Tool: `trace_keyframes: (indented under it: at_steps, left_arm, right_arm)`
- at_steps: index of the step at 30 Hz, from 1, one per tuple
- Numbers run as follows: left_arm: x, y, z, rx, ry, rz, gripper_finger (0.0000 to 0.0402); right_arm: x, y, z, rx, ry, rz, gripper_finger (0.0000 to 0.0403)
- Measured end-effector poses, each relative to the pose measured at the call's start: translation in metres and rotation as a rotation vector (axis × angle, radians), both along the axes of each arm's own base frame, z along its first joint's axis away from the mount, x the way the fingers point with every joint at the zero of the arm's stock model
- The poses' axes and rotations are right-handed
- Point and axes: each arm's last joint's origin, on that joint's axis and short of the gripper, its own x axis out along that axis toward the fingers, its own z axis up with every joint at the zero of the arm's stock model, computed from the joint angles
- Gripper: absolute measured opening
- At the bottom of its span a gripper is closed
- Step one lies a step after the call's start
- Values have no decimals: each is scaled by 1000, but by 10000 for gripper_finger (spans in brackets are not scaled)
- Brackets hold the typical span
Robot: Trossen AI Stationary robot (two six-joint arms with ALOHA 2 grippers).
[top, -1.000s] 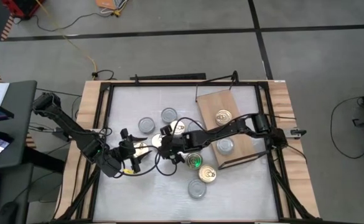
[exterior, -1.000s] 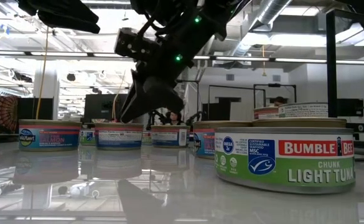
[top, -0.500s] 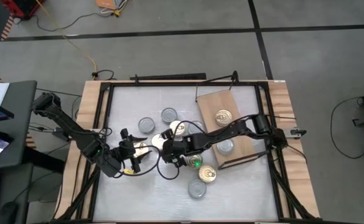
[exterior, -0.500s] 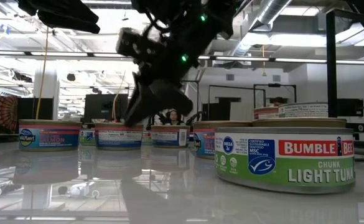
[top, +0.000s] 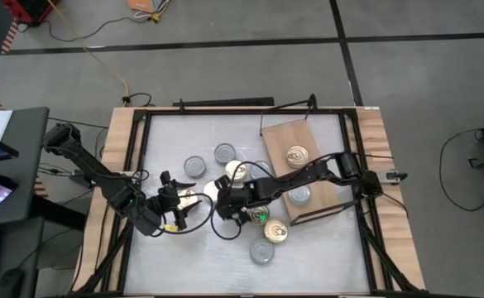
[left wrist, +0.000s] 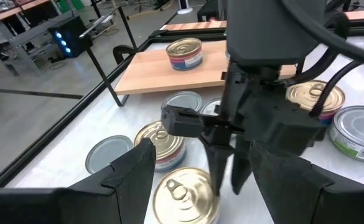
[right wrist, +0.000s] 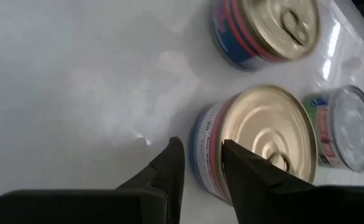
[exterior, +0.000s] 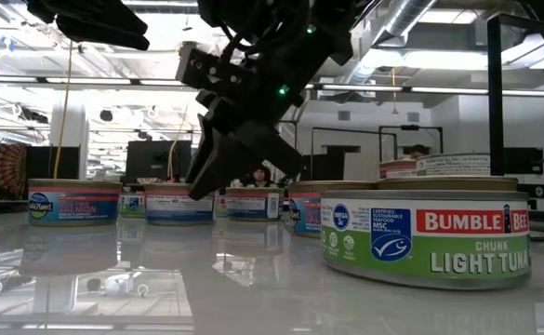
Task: Stack canned seafood by type on shelf
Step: Stack the blue tuna can on top of the other blue tuna can on the shelf
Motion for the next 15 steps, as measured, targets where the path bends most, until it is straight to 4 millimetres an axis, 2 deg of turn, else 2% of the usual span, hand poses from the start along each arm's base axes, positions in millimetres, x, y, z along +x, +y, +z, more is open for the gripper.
trace_keyframes:
  at_steps: [9,15]
  left_arm:
    - [0,0,-1,-1,3,2,249]
    - [0,0,0,-2,3,2,249]
  right_arm:
    - [-1,3,0,47,19,38,132]
    - [-3,17,0,28,19,121,127]
